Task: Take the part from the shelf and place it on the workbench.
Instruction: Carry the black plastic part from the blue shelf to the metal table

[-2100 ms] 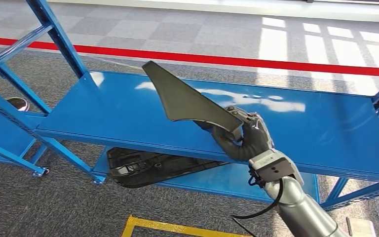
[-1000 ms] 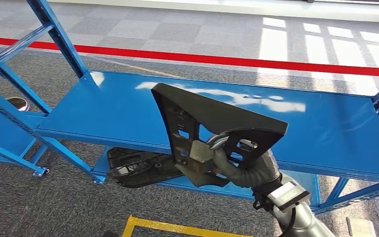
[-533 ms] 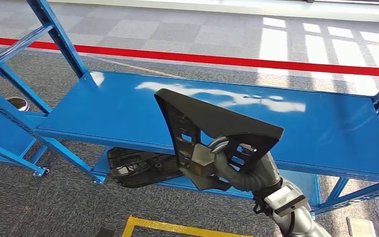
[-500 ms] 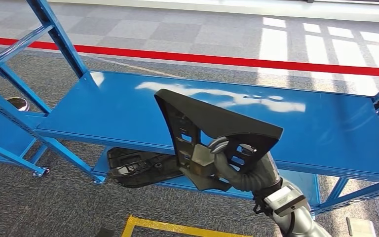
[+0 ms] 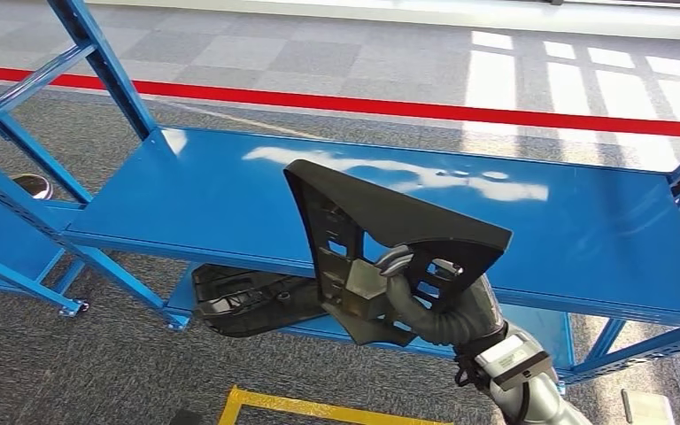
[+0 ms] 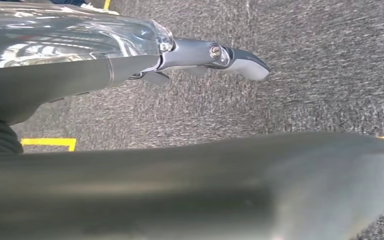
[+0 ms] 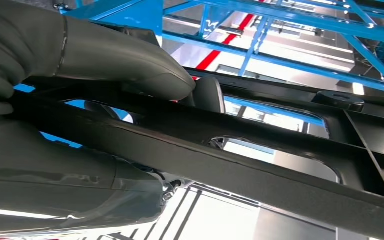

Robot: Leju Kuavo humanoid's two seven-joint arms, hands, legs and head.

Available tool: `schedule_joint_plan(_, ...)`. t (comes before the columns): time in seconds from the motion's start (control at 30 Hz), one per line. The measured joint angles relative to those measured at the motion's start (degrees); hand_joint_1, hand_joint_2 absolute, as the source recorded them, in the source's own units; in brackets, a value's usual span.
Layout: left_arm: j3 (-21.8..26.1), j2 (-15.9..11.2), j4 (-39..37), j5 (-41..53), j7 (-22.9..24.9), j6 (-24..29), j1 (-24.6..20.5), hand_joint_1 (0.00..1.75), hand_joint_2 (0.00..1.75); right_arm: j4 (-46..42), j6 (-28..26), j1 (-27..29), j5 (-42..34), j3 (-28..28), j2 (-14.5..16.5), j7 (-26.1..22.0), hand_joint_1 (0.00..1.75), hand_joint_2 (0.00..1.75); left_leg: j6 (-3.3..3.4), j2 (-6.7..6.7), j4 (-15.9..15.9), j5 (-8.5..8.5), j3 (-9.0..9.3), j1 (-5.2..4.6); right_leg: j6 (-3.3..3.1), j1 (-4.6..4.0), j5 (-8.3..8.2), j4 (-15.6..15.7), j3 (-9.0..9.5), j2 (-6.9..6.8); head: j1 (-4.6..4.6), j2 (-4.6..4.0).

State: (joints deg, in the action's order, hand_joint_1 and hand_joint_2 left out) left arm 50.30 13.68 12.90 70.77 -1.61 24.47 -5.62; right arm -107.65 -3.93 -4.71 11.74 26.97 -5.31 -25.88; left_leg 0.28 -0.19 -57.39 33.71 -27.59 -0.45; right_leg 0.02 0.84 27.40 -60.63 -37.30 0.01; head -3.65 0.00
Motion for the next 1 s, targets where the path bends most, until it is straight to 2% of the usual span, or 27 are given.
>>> schedule_joint_plan(0.37,0.19,0.00,0.00,0.20,0.65,-0.43,0.03,0.00,1.75,-0.02,0.00,0.10,-0.13,0.00,0.02,0.01,1.75,1.75,0.00,0.00,0.00,0.00,0.00,0.00,0.00,0.00,0.00,0.00,0.00,0.00,0.00,0.00)
schedule_joint_plan(0.5,0.19,-0.05,0.00,0.24,1.21,-0.45,0.03,0.00,1.75,0.02,-0.05,0.03,0.02,0.00,0.07,0.01,1.75,1.75,0.22,0.00,-0.23,0.12,-0.06,-0.15,0.18,0.24,-0.12,0.12,0.00,-0.06,0.00,0.00)
schedule_joint_plan(0.63,0.19,-0.15,0.00,0.63,1.31,-0.47,0.00,0.00,1.75,0.08,-0.24,-0.40,0.03,0.00,0.12,0.01,1.75,1.75,0.55,0.00,-0.46,0.10,-0.17,-0.40,0.65,0.52,-0.38,0.17,0.02,-0.11,0.00,0.00)
schedule_joint_plan(0.73,0.14,-0.17,0.00,1.21,1.26,-0.45,-0.17,0.00,1.75,0.10,-0.35,-0.77,0.01,-0.03,0.25,0.01,1.75,1.75,1.48,0.06,0.37,-0.99,0.00,-0.32,1.42,0.56,-0.46,0.41,0.13,-0.04,0.01,0.00)
schedule_joint_plan(0.77,0.09,-0.17,0.00,1.25,1.27,-0.45,-0.28,0.00,1.75,0.12,-0.39,-0.92,0.01,-0.04,0.28,0.02,1.75,1.75,1.79,0.14,0.85,-1.49,0.08,-0.12,1.60,0.48,0.41,-0.32,-0.14,0.00,0.03,0.00)
schedule_joint_plan(0.8,0.04,-0.16,0.00,1.27,1.29,-0.46,-0.37,0.00,1.75,0.18,-0.48,-1.05,0.01,-0.07,0.29,0.03,1.75,1.75,1.97,0.24,1.27,-1.88,0.13,0.11,1.70,0.42,1.98,-2.20,-0.80,0.03,0.05,0.00)
schedule_joint_plan(0.87,-0.05,-0.16,0.00,1.30,1.39,-0.48,-0.39,0.00,1.75,0.43,-0.73,-1.22,0.02,-0.08,0.28,0.08,1.75,1.75,2.07,0.41,1.33,-2.05,-0.02,0.24,1.92,0.45,6.00,-8.96,-3.18,0.04,0.08,0.00)
schedule_joint_plan(0.9,-0.08,-0.15,0.00,1.31,1.44,-0.49,-0.35,0.00,1.75,0.62,-0.84,-1.23,0.02,-0.09,0.28,0.10,1.75,1.75,2.07,0.47,1.28,-2.05,-0.06,0.27,2.11,0.51,7.29,-12.26,-4.27,0.03,0.07,0.00)
schedule_joint_plan(0.93,-0.10,-0.15,0.00,1.31,1.46,-0.50,-0.33,0.00,1.75,0.81,-0.90,-1.22,0.02,-0.09,0.28,0.13,1.75,1.75,2.04,0.51,1.21,-2.03,-0.08,0.34,2.34,0.58,7.52,-14.01,-4.66,0.02,0.07,0.00)
schedule_joint_plan(0.97,-0.12,-0.15,0.00,1.31,1.46,-0.54,-0.34,0.00,1.75,0.95,-0.93,-1.23,0.02,-0.09,0.28,0.15,1.75,1.75,1.92,0.51,1.08,-1.95,-0.09,0.47,2.57,0.68,6.64,-13.53,-4.03,0.00,0.07,0.00)
schedule_joint_plan(1.0,-0.14,-0.15,0.00,1.32,1.46,-0.59,-0.37,0.00,1.75,1.04,-0.96,-1.27,0.02,-0.09,0.28,0.16,1.75,1.75,1.67,0.48,0.85,-1.77,-0.08,0.67,2.84,0.82,4.87,-10.77,-2.37,-0.03,0.07,0.00)
